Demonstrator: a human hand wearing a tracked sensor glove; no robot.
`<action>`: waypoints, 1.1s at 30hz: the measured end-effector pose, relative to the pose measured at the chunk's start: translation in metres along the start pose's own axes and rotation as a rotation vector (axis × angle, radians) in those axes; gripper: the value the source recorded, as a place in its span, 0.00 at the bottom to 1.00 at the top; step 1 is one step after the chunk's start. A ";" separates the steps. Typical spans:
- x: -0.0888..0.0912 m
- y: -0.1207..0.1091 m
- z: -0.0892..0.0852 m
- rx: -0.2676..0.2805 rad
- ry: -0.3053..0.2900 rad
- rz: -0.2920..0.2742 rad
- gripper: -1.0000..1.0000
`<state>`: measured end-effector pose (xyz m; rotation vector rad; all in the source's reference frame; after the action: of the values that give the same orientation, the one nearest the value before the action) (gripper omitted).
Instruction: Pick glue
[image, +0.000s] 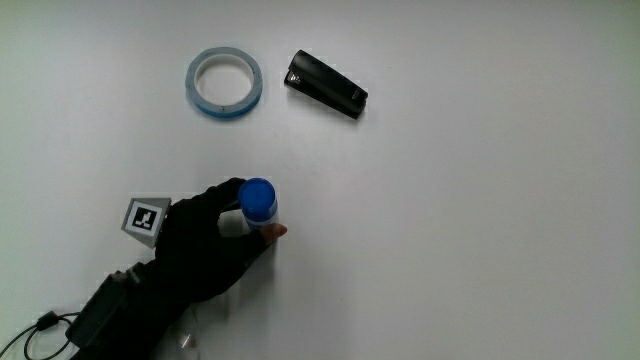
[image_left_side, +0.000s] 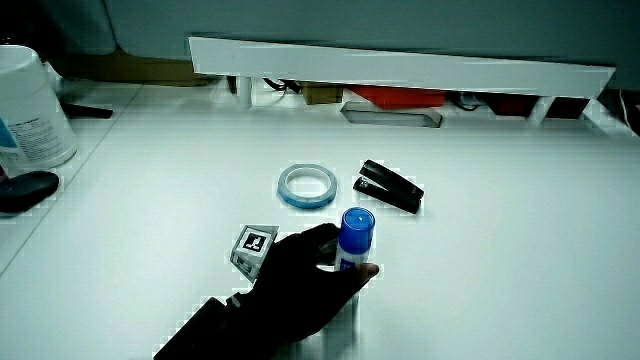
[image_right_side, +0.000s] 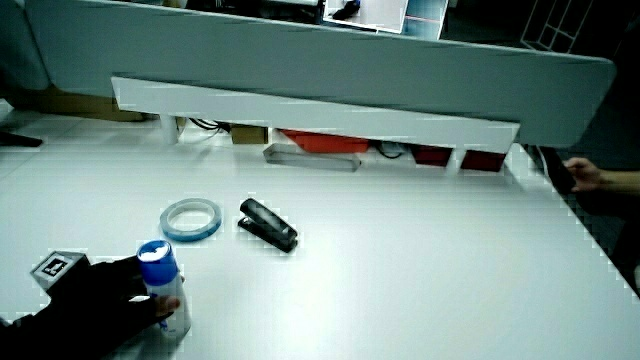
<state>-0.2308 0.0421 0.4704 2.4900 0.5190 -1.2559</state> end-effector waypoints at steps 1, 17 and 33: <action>0.000 0.000 -0.002 -0.089 -0.023 0.313 0.50; 0.009 0.029 -0.020 0.029 -0.331 0.160 0.63; -0.003 0.020 -0.018 0.136 -0.315 0.143 1.00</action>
<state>-0.2106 0.0312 0.4857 2.3186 0.1800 -1.6301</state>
